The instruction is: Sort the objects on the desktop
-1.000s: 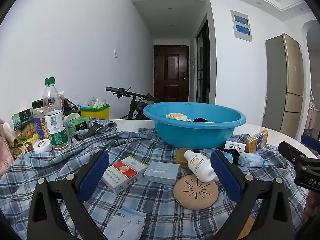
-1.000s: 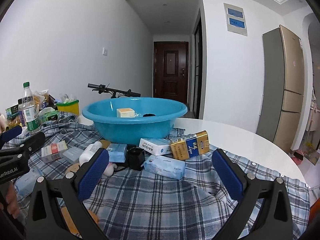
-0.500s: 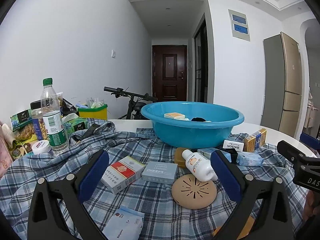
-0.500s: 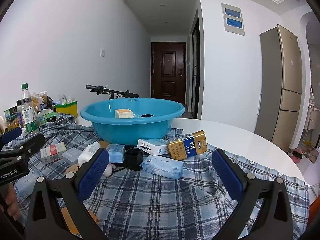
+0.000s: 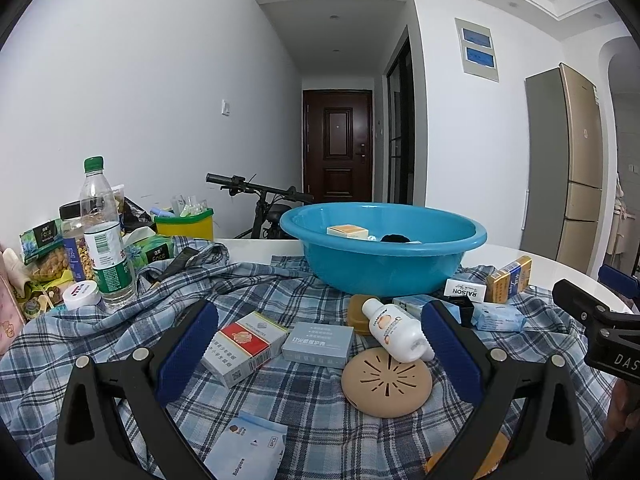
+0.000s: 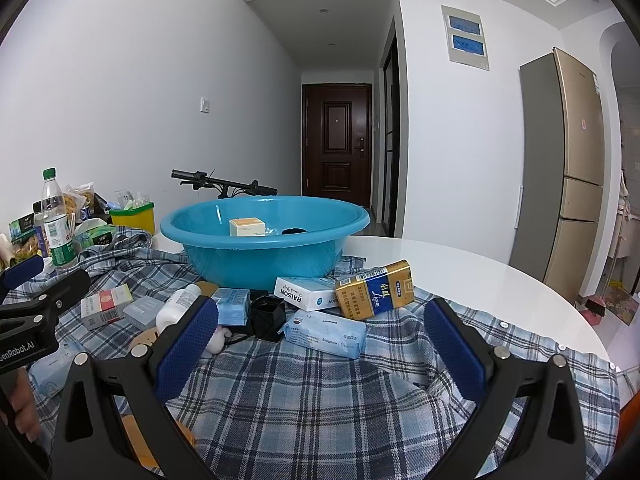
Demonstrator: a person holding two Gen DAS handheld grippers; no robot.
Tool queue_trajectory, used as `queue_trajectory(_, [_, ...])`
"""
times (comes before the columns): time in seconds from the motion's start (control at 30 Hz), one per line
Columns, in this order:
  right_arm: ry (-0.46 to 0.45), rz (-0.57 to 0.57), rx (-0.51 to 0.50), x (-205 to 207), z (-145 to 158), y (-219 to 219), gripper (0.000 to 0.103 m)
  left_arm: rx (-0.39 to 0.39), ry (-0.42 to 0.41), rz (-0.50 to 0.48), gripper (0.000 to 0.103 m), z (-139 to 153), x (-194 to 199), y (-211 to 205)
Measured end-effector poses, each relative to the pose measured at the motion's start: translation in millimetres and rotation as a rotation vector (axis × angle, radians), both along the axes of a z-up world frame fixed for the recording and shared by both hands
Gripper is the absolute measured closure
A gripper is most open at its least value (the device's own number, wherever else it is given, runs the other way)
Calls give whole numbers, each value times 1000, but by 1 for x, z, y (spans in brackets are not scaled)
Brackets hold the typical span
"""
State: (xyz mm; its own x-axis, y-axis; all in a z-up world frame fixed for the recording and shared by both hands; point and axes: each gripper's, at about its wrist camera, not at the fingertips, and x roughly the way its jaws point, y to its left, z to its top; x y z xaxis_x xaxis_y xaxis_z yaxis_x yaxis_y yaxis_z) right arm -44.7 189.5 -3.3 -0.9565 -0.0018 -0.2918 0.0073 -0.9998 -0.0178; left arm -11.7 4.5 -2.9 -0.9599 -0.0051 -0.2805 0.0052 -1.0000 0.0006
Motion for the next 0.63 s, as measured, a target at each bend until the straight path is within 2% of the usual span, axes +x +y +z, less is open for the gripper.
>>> queue_trajectory(0.63, [0, -1, -3, 0, 0, 0, 1, 0, -1, 0, 0, 0, 0, -1])
